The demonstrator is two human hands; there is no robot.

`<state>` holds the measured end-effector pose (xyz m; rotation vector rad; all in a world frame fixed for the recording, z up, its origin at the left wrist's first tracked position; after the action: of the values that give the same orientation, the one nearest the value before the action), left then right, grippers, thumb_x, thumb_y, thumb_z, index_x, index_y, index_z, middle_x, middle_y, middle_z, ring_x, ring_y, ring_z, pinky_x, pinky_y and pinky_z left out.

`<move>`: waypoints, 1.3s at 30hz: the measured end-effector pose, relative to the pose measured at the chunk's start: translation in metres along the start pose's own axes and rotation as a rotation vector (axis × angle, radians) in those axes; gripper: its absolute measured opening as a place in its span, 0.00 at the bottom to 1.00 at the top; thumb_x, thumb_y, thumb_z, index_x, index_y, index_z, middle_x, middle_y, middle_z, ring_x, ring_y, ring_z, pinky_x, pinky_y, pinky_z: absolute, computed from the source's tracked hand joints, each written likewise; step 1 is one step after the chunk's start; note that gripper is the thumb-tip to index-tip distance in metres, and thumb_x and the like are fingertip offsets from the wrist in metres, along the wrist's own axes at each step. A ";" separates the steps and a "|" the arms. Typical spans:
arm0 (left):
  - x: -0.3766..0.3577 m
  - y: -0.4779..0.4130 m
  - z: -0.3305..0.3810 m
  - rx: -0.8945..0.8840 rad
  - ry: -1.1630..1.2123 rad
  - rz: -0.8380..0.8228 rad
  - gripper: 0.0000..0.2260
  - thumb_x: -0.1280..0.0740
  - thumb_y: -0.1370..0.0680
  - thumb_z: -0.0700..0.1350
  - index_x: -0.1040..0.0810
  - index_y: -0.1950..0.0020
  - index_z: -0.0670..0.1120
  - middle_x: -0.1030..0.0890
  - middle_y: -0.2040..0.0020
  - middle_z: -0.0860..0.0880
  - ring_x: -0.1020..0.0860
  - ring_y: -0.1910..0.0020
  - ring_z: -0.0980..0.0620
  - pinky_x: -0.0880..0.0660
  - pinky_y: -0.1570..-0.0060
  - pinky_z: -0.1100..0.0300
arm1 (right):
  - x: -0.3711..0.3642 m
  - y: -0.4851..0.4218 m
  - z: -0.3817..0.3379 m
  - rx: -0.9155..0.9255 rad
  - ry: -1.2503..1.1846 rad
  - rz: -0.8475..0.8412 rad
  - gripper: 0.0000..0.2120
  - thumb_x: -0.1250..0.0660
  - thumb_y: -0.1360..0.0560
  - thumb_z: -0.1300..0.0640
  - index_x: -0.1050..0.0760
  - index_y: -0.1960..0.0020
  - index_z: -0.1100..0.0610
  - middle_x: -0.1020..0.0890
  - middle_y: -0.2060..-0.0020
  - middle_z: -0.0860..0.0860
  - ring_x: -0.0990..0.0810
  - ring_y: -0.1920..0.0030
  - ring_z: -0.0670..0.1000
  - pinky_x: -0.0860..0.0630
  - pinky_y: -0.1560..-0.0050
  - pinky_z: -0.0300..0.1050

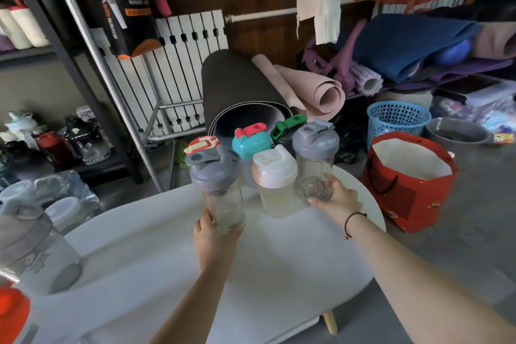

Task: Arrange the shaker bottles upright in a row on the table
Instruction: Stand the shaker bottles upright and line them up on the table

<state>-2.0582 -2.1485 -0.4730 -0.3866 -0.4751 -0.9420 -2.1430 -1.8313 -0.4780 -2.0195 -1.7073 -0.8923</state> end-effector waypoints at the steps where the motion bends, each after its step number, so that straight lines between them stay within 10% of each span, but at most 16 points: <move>1: 0.000 0.000 -0.001 0.002 -0.004 0.000 0.32 0.21 0.36 0.48 0.27 0.36 0.41 0.24 0.45 0.40 0.27 0.43 0.39 0.27 0.45 0.49 | -0.001 -0.001 -0.002 0.009 0.046 0.004 0.38 0.27 0.34 0.42 0.40 0.28 0.40 0.25 0.39 0.56 0.33 0.36 0.60 0.35 0.40 0.53; 7: 0.000 0.003 -0.001 0.005 0.012 0.008 0.32 0.21 0.36 0.50 0.27 0.35 0.45 0.23 0.43 0.42 0.24 0.43 0.40 0.25 0.44 0.46 | -0.008 -0.006 -0.001 0.008 0.102 0.072 0.39 0.29 0.37 0.35 0.40 0.30 0.38 0.23 0.40 0.52 0.34 0.37 0.57 0.41 0.50 0.50; 20: 0.001 0.008 0.005 -0.002 -0.054 0.014 0.35 0.23 0.33 0.51 0.31 0.30 0.44 0.23 0.39 0.42 0.26 0.40 0.41 0.29 0.41 0.50 | -0.029 0.024 -0.011 -0.023 0.378 0.082 0.69 0.37 0.49 0.21 0.65 0.24 0.57 0.40 0.25 0.53 0.47 0.27 0.53 0.44 0.35 0.54; 31: 0.005 0.016 -0.004 0.032 -0.059 -0.033 0.35 0.27 0.32 0.50 0.35 0.28 0.47 0.30 0.33 0.46 0.31 0.34 0.44 0.30 0.37 0.53 | -0.031 0.028 0.006 -0.082 0.412 0.072 0.71 0.38 0.51 0.19 0.59 0.25 0.61 0.48 0.24 0.58 0.48 0.26 0.58 0.45 0.29 0.56; 35: -0.001 0.047 -0.015 -0.025 -0.586 -0.202 0.34 0.48 0.21 0.61 0.53 0.22 0.44 0.51 0.20 0.46 0.55 0.21 0.44 0.57 0.24 0.48 | -0.041 0.052 0.018 -0.105 0.495 -0.087 0.61 0.44 0.39 0.20 0.63 0.24 0.59 0.61 0.23 0.57 0.63 0.24 0.57 0.61 0.27 0.60; 39: 0.003 0.087 -0.027 -0.108 -0.680 -0.355 0.33 0.55 0.20 0.60 0.61 0.22 0.43 0.60 0.20 0.47 0.61 0.22 0.46 0.63 0.25 0.49 | -0.050 0.094 0.015 -0.050 0.624 -0.180 0.49 0.54 0.30 0.26 0.65 0.24 0.58 0.64 0.24 0.58 0.65 0.25 0.60 0.62 0.27 0.61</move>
<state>-1.9780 -2.1180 -0.5027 -0.7429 -1.1429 -1.1739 -2.0517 -1.8793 -0.5101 -1.4030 -1.5159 -1.4488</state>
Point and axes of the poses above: each hand's wrist, its own y-axis away from the middle knuckle, its own x-axis out of the back of the hand, z = x × y, the point moved 8 cm from there along -y, towards the middle knuckle
